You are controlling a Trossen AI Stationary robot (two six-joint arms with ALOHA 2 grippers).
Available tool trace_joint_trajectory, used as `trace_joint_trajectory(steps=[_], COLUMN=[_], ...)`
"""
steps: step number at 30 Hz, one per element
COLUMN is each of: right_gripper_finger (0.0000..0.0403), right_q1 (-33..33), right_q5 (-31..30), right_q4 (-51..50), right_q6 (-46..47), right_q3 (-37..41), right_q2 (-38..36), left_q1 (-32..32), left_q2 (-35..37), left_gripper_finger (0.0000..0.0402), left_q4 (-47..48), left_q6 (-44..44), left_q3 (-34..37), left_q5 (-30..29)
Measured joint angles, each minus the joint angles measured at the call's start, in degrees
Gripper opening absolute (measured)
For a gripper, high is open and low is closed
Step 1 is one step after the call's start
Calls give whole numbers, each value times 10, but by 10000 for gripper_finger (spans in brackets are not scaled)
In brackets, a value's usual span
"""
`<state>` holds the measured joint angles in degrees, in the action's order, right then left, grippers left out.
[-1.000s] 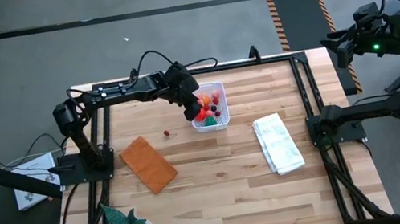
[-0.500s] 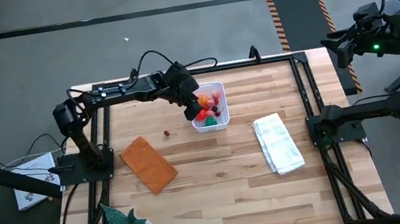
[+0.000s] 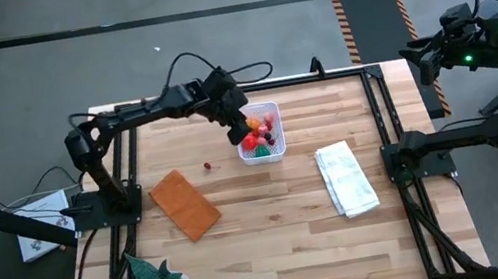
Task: Pick and placing Produce into tupperware
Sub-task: Put the red cherry into the white bin
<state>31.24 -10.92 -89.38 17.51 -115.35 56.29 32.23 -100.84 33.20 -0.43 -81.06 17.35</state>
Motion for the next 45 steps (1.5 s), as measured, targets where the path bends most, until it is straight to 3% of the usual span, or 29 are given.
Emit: trace_joint_trajectory(steps=[4,7,11,15,21,45], right_gripper_finger=[158,158,158,158,158,158], right_q1=[0,0,0,0,0,0], right_q5=[0,0,0,0,0,0], right_q4=[0,0,0,0,0,0], right_q6=[-3,-6,-10,-11,-11,5], right_q3=[0,0,0,0,0,0], right_q2=[0,0,0,0,0,17], left_q1=[0,0,0,0,0,0], left_q2=[1,3,11,30,75,314], left_gripper_finger=[182,131,65,10,19,3], left_q4=[65,114,139,150,166,402], left_q6=[26,49,60,65,62,47], left_q3=[-38,-62,-88,-102,-104,-104], left_q5=[0,31,79,83,57,-69])
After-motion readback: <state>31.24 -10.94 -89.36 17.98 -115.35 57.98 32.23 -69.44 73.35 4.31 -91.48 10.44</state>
